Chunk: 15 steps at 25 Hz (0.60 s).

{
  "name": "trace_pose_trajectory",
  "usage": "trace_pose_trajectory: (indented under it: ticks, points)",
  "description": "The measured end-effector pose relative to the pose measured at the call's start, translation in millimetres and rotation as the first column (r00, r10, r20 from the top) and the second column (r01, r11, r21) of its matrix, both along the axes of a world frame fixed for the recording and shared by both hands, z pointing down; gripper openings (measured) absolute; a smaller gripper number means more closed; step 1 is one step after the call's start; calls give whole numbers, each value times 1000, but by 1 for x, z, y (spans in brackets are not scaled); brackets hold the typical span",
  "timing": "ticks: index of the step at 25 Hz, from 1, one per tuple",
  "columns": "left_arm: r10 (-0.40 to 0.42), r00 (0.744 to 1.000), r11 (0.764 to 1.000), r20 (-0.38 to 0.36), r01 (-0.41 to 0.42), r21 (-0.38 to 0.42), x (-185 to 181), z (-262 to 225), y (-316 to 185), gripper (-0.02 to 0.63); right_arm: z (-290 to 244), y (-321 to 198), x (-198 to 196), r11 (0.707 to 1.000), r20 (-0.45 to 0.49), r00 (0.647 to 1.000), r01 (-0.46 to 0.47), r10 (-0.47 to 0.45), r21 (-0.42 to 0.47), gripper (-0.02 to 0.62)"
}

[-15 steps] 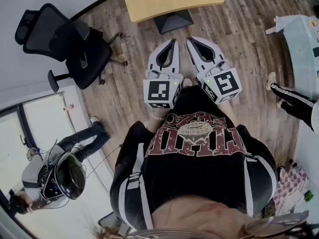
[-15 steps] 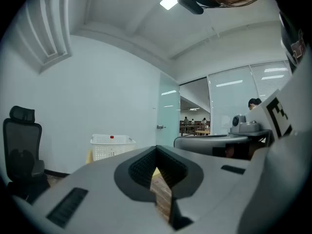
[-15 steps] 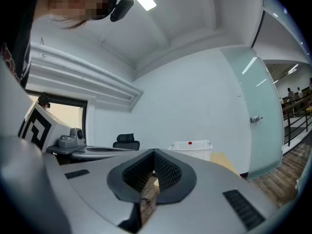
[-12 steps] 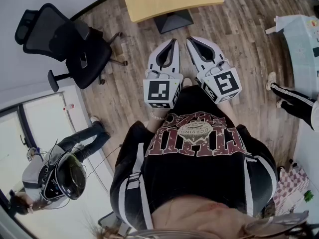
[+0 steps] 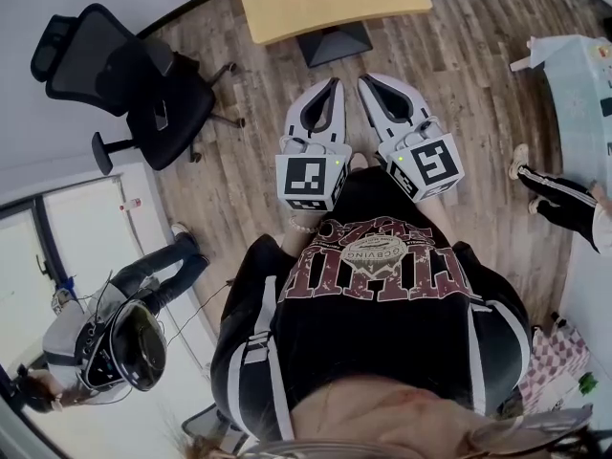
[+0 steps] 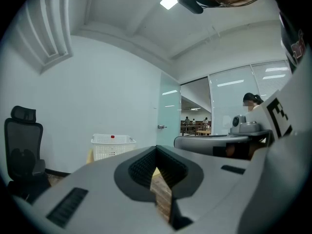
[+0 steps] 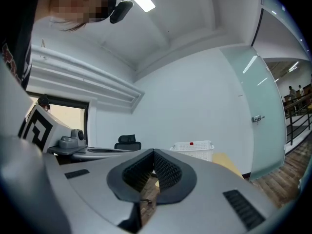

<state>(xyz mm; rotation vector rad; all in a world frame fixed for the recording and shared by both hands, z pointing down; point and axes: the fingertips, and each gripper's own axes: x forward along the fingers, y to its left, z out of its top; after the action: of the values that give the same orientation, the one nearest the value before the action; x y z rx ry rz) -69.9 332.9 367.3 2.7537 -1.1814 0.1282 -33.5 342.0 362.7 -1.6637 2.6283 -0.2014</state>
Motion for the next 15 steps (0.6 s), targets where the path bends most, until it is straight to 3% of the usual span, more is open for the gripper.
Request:
trace_pose_trajectory:
  ticks: [15]
  points:
    - [-68,998,998,7,68,-11,4,8,-6,46,7,-12,10,998,4,998,58,-58,-22,17]
